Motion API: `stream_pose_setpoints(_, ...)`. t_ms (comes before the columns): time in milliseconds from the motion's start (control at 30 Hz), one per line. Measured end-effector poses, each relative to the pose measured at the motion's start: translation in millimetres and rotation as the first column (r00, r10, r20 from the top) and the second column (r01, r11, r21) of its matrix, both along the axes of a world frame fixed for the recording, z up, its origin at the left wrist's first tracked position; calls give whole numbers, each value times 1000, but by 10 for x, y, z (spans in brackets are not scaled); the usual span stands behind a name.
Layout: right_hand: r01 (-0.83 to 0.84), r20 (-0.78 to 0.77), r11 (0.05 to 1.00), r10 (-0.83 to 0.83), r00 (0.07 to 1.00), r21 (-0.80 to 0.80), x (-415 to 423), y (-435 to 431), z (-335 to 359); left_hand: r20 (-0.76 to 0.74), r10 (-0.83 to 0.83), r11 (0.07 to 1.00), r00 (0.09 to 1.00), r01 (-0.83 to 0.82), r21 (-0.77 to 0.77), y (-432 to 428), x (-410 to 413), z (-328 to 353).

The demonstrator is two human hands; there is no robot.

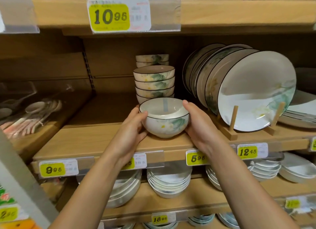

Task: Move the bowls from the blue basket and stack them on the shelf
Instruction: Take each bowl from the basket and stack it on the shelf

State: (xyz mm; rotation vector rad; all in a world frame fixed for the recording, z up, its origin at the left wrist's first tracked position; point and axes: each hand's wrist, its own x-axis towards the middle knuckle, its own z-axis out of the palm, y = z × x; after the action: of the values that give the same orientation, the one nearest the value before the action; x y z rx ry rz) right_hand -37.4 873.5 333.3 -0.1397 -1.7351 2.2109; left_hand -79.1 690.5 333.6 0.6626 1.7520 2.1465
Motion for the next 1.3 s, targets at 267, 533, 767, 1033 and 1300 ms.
stream_pose_setpoints(267,-229,-43,967,235,971,111,285,358,-115,-160,-141,990,977,139,-25,-221,-57,-90)
stream_pose_setpoints(533,-158,-252,973,198,947,171,204,260,309,-287,92,995,954,-75,68,-297,-53,335)
stream_pose_setpoints(767,-144,-449,988,153,880,54,-262,77,823,-324,224,967,919,-169,188,-148,-348,862)
stream_pose_setpoints(1033,-112,-456,992,123,882,51,-800,131,1048,-351,188,980,917,-154,123,91,-827,1048)
stream_pose_setpoints(1300,18,-388,979,65,919,205,-1063,189,1066,-471,170,981,866,-196,-7,211,-1159,1118)
